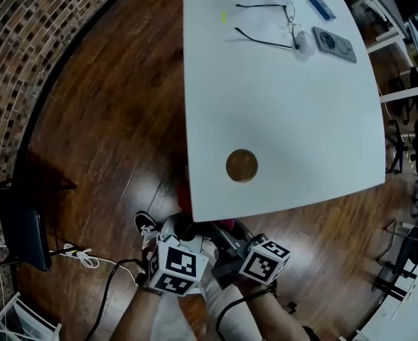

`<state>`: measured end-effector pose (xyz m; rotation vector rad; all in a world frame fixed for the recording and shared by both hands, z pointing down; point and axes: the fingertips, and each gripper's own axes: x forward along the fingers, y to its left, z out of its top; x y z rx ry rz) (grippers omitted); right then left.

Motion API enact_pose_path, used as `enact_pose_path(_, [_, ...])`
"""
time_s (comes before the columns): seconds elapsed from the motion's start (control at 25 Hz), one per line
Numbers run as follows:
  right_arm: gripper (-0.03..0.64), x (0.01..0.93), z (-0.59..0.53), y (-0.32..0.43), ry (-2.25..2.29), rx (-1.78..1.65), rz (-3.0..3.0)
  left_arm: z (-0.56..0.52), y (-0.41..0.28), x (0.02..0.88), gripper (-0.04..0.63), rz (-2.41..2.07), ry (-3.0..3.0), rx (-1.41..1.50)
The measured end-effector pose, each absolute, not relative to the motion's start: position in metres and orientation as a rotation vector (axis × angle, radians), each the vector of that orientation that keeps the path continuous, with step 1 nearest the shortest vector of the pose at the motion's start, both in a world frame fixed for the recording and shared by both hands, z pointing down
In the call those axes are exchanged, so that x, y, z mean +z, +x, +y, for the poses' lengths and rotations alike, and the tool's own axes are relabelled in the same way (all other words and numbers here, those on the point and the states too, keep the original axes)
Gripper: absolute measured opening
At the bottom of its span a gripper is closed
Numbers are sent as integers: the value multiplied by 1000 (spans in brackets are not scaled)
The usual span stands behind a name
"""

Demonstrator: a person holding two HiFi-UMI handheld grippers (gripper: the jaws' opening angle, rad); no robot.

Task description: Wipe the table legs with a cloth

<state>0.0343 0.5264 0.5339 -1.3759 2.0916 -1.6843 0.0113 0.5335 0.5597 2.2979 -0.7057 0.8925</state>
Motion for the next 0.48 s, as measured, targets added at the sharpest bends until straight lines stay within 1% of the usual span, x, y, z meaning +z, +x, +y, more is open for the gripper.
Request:
enact_pose_path(0.2, [106,568,525,34,-1472,-1740,2062,532,-1,582,-4,-710,2263,897])
enact_pose_path(0.48, [106,635,525,27,-1598,-1828,2071,556,-52,618,-5,-743,2138,830])
